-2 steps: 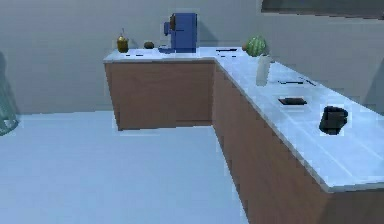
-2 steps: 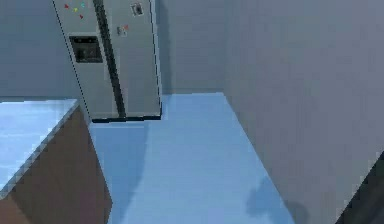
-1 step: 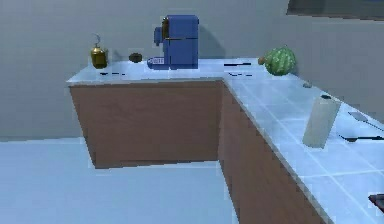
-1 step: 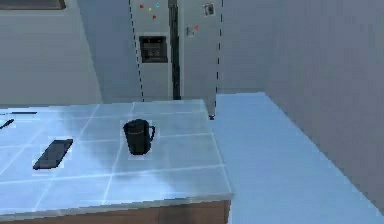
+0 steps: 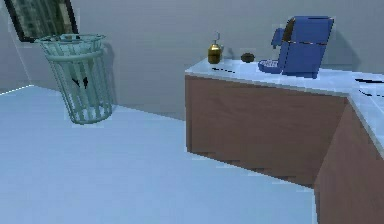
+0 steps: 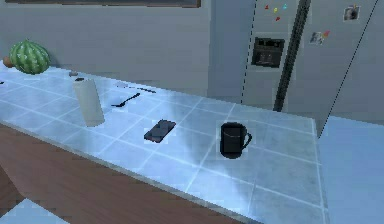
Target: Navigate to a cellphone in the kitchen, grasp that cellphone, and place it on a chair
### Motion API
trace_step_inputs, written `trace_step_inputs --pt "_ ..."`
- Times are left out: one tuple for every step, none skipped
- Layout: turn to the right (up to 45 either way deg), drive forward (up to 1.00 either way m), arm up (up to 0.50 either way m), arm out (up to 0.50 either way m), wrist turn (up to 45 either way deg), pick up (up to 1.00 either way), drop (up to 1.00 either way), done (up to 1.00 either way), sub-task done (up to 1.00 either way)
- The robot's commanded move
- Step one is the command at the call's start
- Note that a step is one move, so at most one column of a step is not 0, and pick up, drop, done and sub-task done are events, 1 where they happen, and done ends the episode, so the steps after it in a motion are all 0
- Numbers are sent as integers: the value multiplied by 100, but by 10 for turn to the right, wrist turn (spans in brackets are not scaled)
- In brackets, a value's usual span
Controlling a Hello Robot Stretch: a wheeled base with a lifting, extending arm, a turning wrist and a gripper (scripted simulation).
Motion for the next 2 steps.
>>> trace_step_inputs --pt "0 0 50 0 0 0 0 0 0" --pt "0 0 38 0 0 0 0 0 0"
